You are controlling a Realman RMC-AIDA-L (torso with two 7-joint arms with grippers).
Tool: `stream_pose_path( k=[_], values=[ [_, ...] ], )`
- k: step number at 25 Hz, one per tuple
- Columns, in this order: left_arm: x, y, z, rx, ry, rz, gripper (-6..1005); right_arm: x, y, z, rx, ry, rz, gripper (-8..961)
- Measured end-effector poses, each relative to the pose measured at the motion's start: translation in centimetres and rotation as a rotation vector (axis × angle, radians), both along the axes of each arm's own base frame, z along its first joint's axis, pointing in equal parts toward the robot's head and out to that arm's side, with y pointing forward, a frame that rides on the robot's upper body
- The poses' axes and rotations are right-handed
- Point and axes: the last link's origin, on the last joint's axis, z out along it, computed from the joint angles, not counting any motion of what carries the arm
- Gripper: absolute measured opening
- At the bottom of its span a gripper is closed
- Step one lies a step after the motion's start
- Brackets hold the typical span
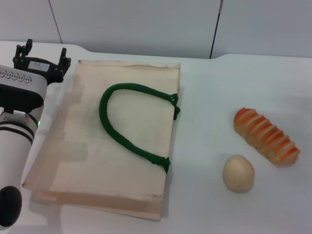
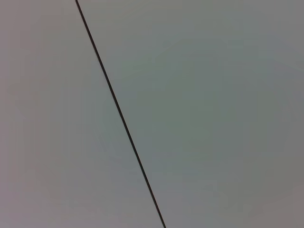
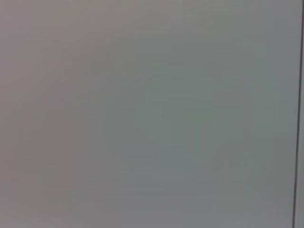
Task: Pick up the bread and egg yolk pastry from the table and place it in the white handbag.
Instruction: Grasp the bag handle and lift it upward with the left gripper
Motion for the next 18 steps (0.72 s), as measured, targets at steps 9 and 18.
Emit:
stream_pose_path(
  k=[9, 18],
  values=[
    [-0.13, 0.01, 0.10, 0.002, 0.003, 0.003, 826, -0.13, 0.19, -0.13, -0.009, 0.002, 0.001, 620],
    [-0.20, -0.01, 0.08, 0.000, 0.004, 0.005, 823, -0.02, 0.24, -0.35, -0.026, 0.003, -0.008, 621]
  ],
)
